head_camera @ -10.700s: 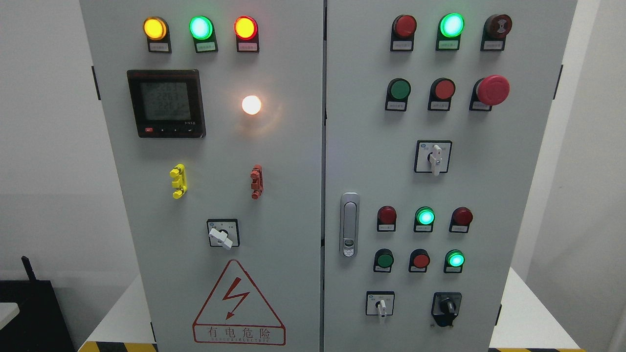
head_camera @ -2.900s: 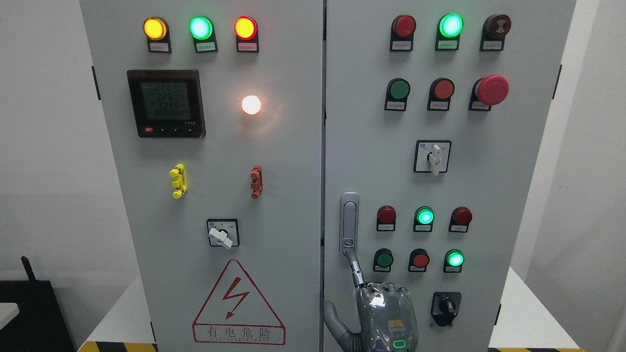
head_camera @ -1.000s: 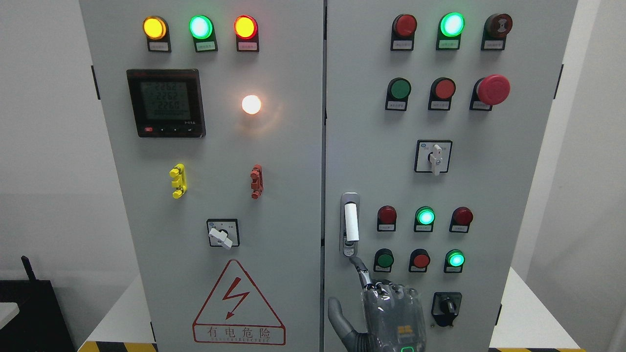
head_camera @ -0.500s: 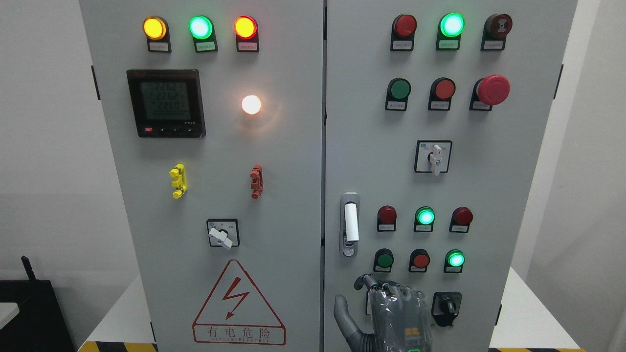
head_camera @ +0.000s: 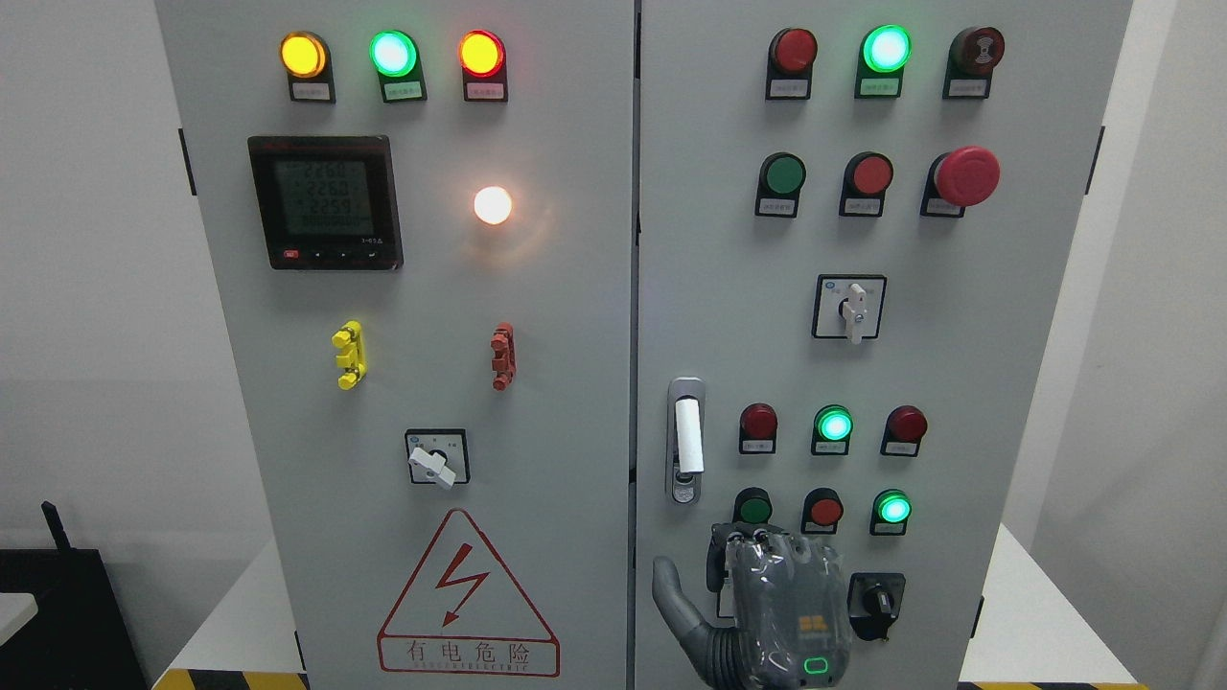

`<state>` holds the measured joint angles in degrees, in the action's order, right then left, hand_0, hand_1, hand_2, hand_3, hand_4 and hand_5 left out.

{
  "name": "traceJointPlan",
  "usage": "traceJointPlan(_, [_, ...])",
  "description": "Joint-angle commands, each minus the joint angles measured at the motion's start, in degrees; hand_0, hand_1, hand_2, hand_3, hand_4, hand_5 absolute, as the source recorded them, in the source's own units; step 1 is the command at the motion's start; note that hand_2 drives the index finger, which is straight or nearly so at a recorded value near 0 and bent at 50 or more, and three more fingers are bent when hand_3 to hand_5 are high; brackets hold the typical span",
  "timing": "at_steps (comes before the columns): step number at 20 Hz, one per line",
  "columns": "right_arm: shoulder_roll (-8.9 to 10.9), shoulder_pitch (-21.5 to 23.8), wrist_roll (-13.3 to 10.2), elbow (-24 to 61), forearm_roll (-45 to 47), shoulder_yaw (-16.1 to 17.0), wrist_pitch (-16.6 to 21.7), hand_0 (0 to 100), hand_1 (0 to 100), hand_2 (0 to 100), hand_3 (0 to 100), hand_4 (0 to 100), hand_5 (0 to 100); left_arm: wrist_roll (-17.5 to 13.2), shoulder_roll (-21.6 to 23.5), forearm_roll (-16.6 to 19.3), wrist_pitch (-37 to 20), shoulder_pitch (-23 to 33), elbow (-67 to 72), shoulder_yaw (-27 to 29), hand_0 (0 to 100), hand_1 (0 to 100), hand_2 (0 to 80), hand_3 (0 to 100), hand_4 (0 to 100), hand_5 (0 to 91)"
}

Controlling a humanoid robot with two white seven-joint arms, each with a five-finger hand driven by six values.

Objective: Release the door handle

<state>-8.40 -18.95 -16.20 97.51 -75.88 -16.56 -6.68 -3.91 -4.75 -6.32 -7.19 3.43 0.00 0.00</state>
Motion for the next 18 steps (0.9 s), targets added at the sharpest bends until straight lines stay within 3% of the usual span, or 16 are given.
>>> traceJointPlan(1, [-0.04,-2.14,0.82,0.57,0.12,0.13,-0.18,32,36,100,100,100,97,-0.05,0.0,-0.01,-0.02,0.0,-0.88,-0.7,12,39,0.0,0,0,0.0])
traceJointPlan(11, [-0.04,-5.57,1.09,0.05,-0.32,0.57,-0.27,31,36,100,100,100,97,-0.05,0.0,-0.01,-0.02,0.0,-0.88,-0.7,12,39,0.0,0,0,0.0])
traceJointPlan(18, [-0.04,-7.76,2.58,-0.83,-0.5,0.57,-0.27,30,36,100,100,100,97,0.04,0.0,-0.01,-0.02,0.0,-0.88,-0.7,12,39,0.0,0,0,0.0])
